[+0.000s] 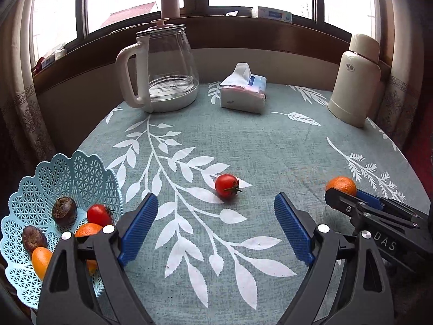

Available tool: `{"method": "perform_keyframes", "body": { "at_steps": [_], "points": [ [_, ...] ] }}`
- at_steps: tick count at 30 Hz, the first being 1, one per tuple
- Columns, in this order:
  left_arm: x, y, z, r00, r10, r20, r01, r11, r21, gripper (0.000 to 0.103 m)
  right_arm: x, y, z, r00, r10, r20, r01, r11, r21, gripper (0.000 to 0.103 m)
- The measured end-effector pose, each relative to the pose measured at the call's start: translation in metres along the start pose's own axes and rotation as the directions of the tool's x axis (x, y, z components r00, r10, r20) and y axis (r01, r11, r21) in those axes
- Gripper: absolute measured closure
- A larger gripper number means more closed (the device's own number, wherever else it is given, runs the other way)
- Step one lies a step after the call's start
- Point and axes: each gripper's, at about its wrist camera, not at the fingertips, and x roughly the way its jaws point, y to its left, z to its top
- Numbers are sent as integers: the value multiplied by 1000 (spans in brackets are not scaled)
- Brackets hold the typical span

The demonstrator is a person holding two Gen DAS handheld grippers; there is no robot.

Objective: Organize fruits
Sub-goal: 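Close the left gripper around the red tomato while the right gripper holds the orange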

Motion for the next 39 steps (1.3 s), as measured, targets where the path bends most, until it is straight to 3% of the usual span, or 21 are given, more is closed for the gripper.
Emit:
{"method": "perform_keyframes", "body": {
  "at_steps": [9, 16, 24, 28, 39],
  "points": [
    [46, -10, 8, 997, -35, -74, 36, 999, 19, 34, 3, -5, -2, 1000, 23, -9, -23, 999, 26, 62],
    [75, -4, 12, 988, -70, -134, 67, 997, -30, 58, 6, -7, -3, 999, 28, -16, -28, 999, 38, 62],
    [81, -2, 11, 986, -75, -151, 69, 997, -45, 65, 8, -4, -4, 1000, 21, -13, -21, 999, 24, 62],
    [80, 2, 11, 986, -85, -146, 77, 995, -62, 74, 9, -4, -4, 1000, 18, -15, -17, 1000, 19, 62],
    [67, 0, 9, 992, -81, -95, 76, 995, -59, 74, 10, -3, -4, 1000, 13, -14, -13, 1000, 15, 62]
  ]
}}
